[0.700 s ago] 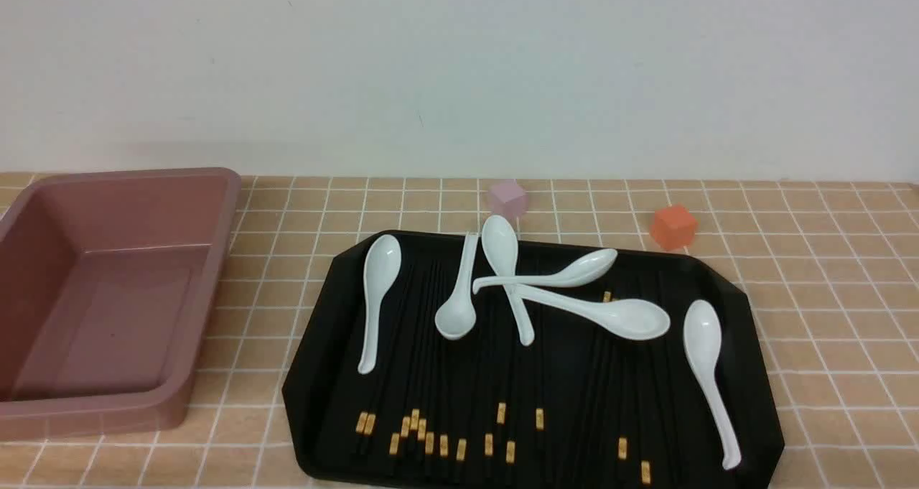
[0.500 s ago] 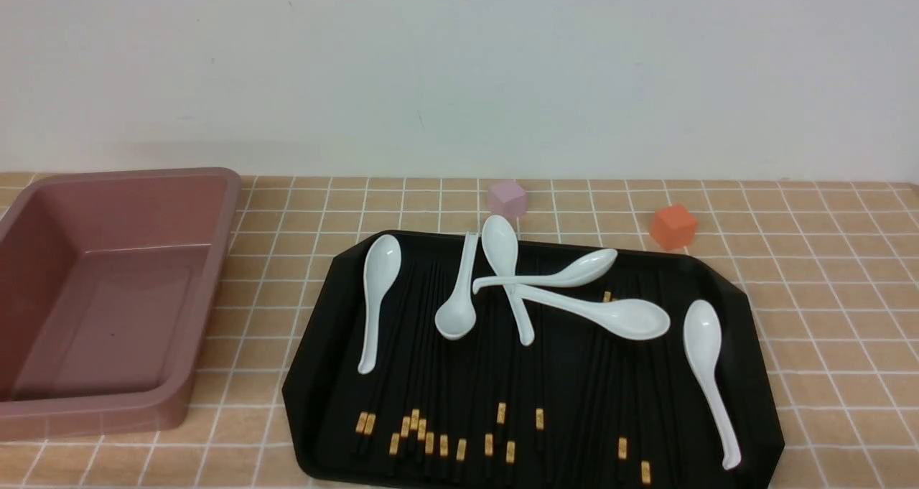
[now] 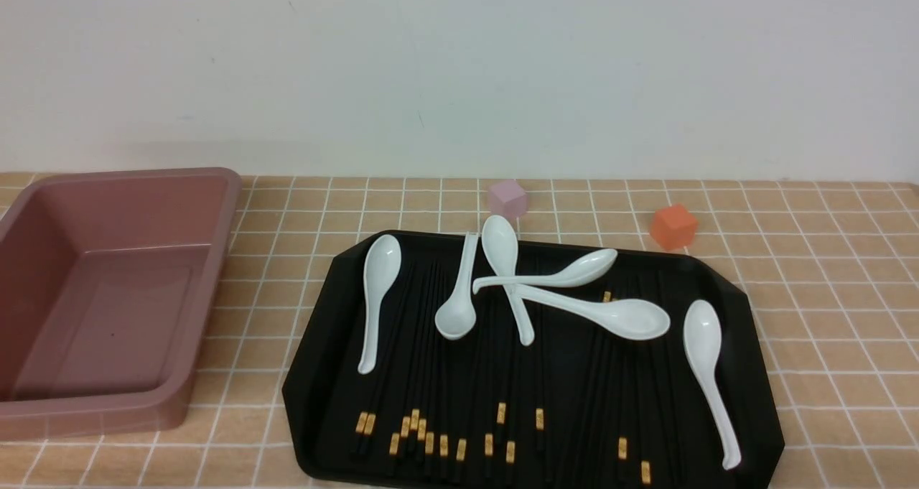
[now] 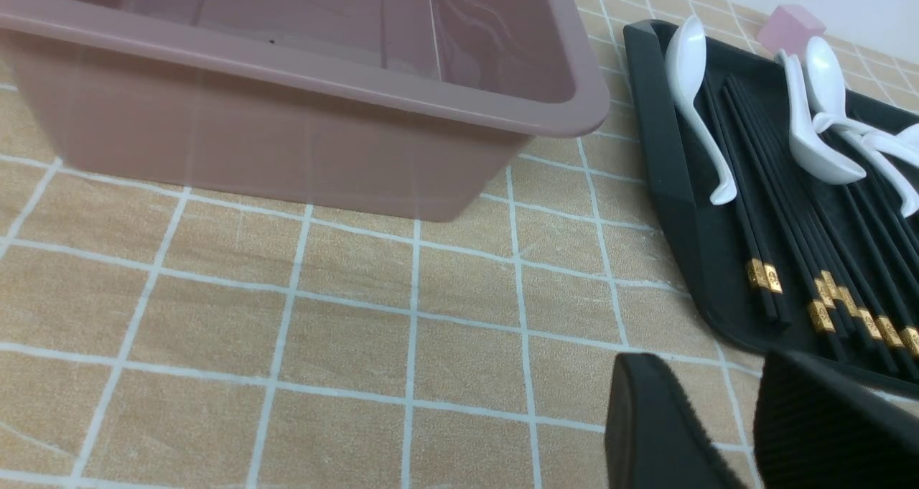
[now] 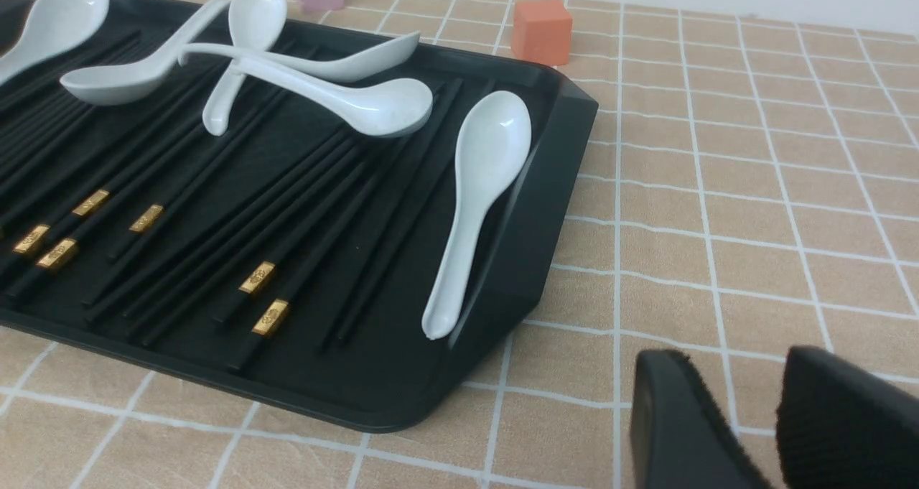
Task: On brown tablecloth take chopsticks from black tray and put them in box.
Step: 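Reach over to the black tray and grasp a pair of chopsticks with the left gripper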
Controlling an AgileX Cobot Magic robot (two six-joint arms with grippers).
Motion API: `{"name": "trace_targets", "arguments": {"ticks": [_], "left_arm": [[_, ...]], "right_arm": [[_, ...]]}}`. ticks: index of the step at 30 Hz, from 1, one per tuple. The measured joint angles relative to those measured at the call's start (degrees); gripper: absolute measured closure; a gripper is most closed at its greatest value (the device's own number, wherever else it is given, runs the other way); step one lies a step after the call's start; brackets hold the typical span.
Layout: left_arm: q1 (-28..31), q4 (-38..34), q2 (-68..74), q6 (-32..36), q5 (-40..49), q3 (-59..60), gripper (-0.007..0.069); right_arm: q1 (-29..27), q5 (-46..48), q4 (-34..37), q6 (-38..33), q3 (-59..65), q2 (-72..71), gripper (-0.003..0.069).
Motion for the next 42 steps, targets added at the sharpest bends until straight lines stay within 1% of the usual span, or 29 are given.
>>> {"name": "trace_targets", "arguments": {"ticks": [20,27,36,39,42], "left_arm": [[0.00,0.00,0.00,0.00,0.00,0.00,0.0386],[0.00,0.00,0.00,0.00,0.00,0.00,0.0386],[0.00,-0.27,0.00,0.00,-0.05,0.00,0.0386],[0.00,-4.08,0.00,-1.64,-0.26,0.00,0.0386],[0.00,-13.79,0.00,-6.50,-0.92,0.00,0.0386]], "right_arm": [[0.00,0.00,-0.40,0.00,0.00,0.00,0.0419],[0.00,0.00,-3.06,0.00,0.00,0.00,0.0419],[0.00,0.06,-10.38,0.00,0.00,0.00,0.0419],[0.00,0.11,-10.74,0.00,0.00,0.00,0.0419],[0.00,0.11,-11.03,0.00,0.00,0.00,0.0419]]}}
